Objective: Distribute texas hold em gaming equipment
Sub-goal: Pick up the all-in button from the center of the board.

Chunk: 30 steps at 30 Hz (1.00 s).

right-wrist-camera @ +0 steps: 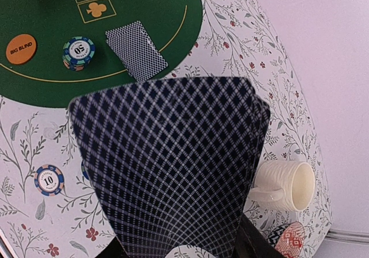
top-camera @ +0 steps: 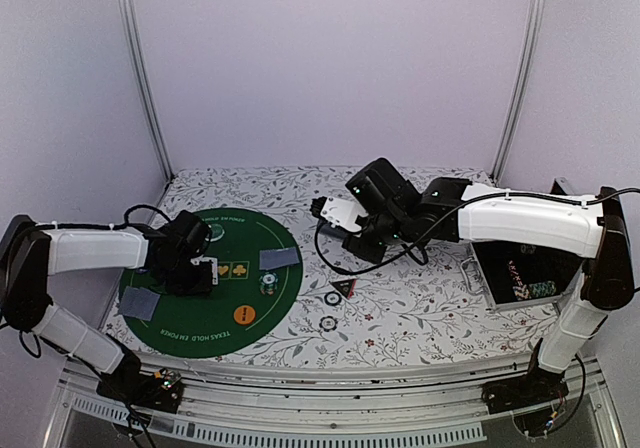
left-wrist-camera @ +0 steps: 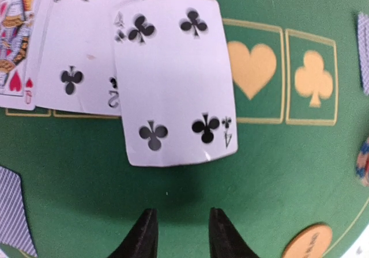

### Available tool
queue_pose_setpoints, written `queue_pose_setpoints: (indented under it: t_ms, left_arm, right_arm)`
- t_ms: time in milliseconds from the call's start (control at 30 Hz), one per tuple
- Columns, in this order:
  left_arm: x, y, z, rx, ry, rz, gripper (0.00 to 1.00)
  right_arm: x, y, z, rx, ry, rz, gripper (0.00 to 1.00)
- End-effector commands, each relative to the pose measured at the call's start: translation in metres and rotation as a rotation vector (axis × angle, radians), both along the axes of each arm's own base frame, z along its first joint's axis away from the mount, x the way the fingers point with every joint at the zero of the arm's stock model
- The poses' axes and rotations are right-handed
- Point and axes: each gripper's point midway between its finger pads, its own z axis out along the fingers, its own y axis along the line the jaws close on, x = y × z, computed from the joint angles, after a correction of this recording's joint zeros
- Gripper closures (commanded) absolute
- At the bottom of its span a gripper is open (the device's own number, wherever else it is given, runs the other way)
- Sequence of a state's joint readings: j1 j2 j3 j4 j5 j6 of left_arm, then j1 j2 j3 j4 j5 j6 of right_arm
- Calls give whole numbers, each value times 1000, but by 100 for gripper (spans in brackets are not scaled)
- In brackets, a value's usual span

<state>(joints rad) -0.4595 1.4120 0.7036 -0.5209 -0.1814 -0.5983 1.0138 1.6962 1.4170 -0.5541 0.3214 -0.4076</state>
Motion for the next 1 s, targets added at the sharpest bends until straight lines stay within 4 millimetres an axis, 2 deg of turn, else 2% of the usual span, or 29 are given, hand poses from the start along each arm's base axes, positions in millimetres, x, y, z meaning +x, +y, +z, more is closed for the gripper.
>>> queue_pose_setpoints:
  t_ms: [0,233,467,967]
  left_arm:
    - [-21,6,-20,-39,82,62,77]
    - [-10,28,-34,2,79,125,80]
    - [4,43,-32,48,52,149,81]
    - [27,40,-26,66,-1,101,81]
  right_arm:
    - [2,1,14,42,-11,-6,55]
    - [1,-1,14,42,-14,-8,55]
    - [1,-2,15,41,-18,-10,55]
    - [1,-2,17,43,-20,-10,55]
